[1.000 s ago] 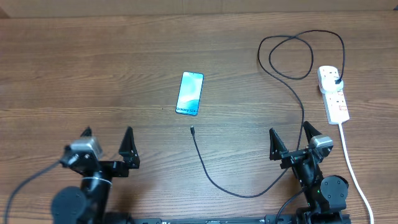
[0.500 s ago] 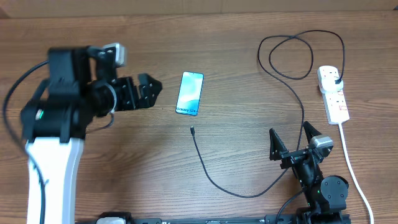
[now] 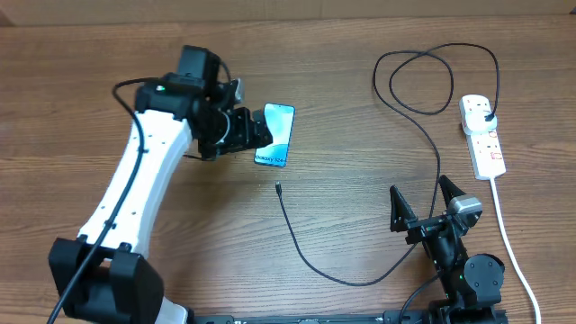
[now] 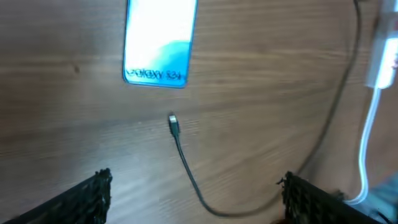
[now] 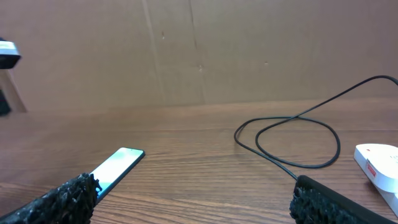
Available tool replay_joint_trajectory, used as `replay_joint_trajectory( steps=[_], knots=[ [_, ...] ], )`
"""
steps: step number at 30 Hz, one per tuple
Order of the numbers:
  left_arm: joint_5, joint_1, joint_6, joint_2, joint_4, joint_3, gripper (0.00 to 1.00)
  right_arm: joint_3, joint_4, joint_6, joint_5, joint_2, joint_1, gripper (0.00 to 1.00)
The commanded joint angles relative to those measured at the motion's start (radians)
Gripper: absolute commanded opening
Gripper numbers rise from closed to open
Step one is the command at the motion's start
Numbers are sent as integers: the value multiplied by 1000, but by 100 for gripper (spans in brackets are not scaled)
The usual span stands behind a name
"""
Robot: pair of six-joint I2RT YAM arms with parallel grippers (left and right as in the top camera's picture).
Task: Plug charger to phone and switch on socket
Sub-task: 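Move the left gripper over the phone and lower onto it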
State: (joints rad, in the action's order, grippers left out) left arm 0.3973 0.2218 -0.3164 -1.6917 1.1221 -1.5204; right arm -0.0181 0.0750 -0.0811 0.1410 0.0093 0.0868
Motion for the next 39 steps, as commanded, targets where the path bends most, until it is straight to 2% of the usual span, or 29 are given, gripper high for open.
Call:
replay_joint_trajectory(
  steps=[1, 7, 10, 13, 16, 21, 24, 29, 34, 39],
  knots=[
    [-138, 47, -53, -17, -61, -14, 95, 10, -5, 3, -9, -6, 6, 100],
    [-203, 119, -104, -38, -155, -12, 95, 10, -5, 3, -9, -6, 6, 100],
    [-363, 182, -131, -76, -184, -12, 100, 10, -5, 3, -9, -6, 6, 100],
    [-436, 230, -134, -141, -219, -12, 100, 10, -5, 3, -9, -6, 6, 100],
    [-457, 250, -138, -228, -260, -12, 100, 10, -5, 3, -9, -6, 6, 100],
    [-481, 250, -144, -266, -350, -12, 100, 10, -5, 3, -9, -6, 6, 100],
    [-536, 250, -114, -267, -438, -12, 100, 10, -5, 3, -9, -6, 6, 100],
    [-566, 250, -104, -332, -473, -12, 100, 10, -5, 3, -9, -6, 6, 100],
    [-533, 250, 84, -415, -518, -12, 100, 10, -5, 3, -9, -6, 6, 100],
    [-528, 249, 85, -442, -500, -12, 100, 10, -5, 3, -9, -6, 6, 100]
  ],
)
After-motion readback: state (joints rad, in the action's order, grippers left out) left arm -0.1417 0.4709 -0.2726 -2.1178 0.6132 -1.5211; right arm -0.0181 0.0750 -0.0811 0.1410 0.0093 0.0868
